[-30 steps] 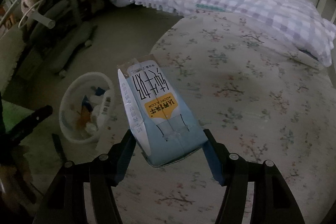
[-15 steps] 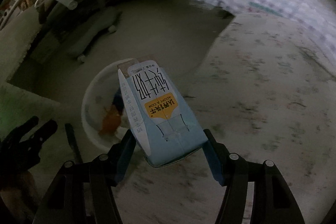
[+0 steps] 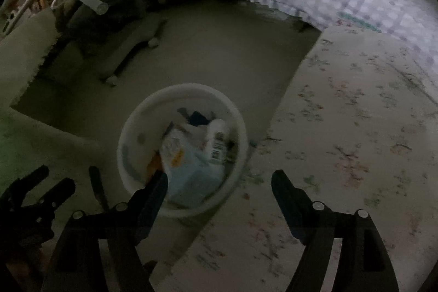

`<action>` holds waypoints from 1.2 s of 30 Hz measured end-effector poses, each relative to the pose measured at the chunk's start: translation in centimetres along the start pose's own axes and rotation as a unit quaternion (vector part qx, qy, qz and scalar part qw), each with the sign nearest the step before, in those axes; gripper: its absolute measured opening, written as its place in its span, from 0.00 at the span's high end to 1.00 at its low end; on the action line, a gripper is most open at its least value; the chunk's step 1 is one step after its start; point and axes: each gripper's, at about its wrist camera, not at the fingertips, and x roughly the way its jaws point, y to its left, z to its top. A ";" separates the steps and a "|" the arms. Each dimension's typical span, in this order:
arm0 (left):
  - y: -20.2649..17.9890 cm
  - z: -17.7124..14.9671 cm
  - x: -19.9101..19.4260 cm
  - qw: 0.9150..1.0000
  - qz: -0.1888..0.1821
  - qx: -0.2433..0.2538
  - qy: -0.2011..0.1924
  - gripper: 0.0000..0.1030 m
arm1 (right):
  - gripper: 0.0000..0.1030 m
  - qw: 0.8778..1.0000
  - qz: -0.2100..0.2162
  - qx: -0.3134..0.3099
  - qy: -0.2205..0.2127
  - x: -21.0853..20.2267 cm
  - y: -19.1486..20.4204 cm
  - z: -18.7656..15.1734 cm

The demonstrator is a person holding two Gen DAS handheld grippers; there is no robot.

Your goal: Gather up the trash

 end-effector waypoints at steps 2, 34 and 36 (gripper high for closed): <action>-0.4 -0.1 -0.5 1.000 -0.008 -0.002 -0.003 0.01 | 0.23 1.000 -0.014 0.004 -0.004 -1.4 -0.7 -0.1; -11.6 -7.6 -10.4 0.994 -0.061 0.061 -0.067 0.01 | 0.18 0.973 -0.146 0.151 -0.095 -18.7 -12.1 -14.8; -12.0 -7.9 -10.7 0.993 -0.060 0.069 -0.069 0.01 | 0.18 0.972 -0.149 0.156 -0.098 -18.6 -12.3 -15.3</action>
